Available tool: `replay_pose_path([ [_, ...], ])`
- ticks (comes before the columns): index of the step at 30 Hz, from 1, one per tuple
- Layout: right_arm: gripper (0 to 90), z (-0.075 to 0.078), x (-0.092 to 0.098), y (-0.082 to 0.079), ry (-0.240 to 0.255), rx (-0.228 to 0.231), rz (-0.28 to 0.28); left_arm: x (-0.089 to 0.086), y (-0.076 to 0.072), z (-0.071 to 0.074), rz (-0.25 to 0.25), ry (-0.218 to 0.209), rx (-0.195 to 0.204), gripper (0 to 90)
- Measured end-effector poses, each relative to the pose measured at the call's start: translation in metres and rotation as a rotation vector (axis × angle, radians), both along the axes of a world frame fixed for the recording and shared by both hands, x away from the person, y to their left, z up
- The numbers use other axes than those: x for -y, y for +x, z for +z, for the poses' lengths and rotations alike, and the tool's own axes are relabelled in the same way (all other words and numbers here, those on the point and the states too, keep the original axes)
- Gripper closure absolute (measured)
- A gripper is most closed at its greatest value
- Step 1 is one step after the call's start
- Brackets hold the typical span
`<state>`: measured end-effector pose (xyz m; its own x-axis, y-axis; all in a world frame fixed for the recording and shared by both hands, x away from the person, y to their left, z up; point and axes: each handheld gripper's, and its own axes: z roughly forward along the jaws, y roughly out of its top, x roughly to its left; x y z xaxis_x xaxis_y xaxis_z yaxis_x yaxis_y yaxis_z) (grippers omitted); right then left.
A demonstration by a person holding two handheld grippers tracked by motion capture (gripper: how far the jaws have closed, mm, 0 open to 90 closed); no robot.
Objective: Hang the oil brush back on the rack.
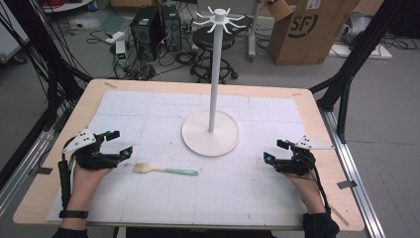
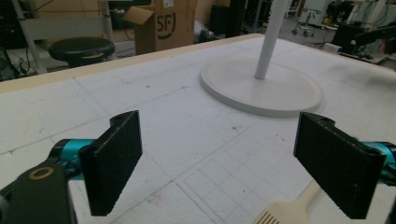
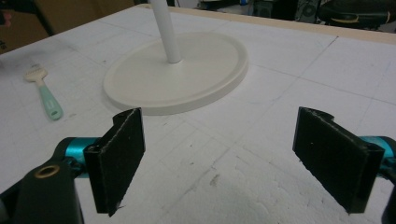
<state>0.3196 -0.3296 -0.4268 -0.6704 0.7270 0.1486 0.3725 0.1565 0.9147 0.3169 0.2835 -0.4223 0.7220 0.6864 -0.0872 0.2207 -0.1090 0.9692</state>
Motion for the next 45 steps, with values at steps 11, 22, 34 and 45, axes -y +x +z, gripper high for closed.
replay_pose_path([
  [11, 16.2, -0.001, 0.01, -0.001, 0.014, 0.0, -0.012, 0.014, -0.003, 0.003, -0.126, 0.035, -0.038, 13.9],
  [22, 16.3, -0.002, 0.01, 0.0, 0.007, -0.002, -0.014, 0.047, -0.001, -0.005, -0.284, 0.166, -0.063, 17.4],
  [34, 16.3, -0.003, 0.01, 0.0, 0.003, -0.004, -0.006, 0.075, 0.003, -0.017, -0.375, 0.242, -0.091, 26.1],
  [45, 16.3, -0.004, 0.01, -0.001, 0.003, -0.013, -0.005, 0.086, 0.002, -0.025, -0.422, 0.329, -0.088, 49.7],
])
